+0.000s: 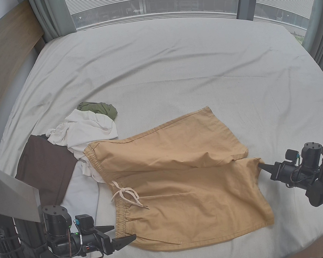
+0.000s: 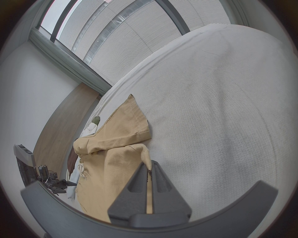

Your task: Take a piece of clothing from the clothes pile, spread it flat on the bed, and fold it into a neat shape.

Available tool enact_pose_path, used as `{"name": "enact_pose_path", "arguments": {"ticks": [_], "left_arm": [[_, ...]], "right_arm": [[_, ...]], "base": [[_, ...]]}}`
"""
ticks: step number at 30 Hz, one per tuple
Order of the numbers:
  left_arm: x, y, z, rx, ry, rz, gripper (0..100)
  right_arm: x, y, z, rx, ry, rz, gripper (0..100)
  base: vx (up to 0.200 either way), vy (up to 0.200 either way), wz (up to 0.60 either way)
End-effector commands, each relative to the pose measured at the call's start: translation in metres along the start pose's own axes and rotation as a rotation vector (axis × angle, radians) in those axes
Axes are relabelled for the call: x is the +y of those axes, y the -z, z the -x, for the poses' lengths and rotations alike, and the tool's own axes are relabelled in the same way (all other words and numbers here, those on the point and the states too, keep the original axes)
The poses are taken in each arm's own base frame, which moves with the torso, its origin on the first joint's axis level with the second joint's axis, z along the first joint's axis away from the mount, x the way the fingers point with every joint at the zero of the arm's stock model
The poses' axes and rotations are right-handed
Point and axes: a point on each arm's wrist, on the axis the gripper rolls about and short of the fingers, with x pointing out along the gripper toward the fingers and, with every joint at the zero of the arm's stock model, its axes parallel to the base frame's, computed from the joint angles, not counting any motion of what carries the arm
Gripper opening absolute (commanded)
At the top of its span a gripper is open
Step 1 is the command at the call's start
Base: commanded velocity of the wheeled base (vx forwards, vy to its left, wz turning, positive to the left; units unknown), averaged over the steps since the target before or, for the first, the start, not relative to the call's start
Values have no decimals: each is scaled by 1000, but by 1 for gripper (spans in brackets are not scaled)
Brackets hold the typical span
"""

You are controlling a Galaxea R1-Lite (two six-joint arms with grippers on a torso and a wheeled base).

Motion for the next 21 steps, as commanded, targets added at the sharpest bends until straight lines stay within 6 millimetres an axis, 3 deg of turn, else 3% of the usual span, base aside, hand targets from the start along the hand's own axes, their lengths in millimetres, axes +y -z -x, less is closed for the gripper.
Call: {"name": "enact_pose_path", "arguments": {"ticks": [1, 4, 11, 21], "left_arm": [[0, 5, 2, 22, -3, 14, 100], [0, 4, 2, 20, -3, 16, 100], [0, 6, 1, 28, 0, 62, 100], [0, 9, -1, 49, -2, 149, 100]], "right_arm": [[-2, -8, -3, -33, 1, 12, 100], [-7, -21, 3, -86, 20, 25, 100], [8, -45, 20, -172, -5, 68, 100], [20, -39, 19, -148, -35, 73, 100]], "base": [[0, 0, 0], [0, 0, 0], [0, 0, 0], [0, 0, 0]]}}
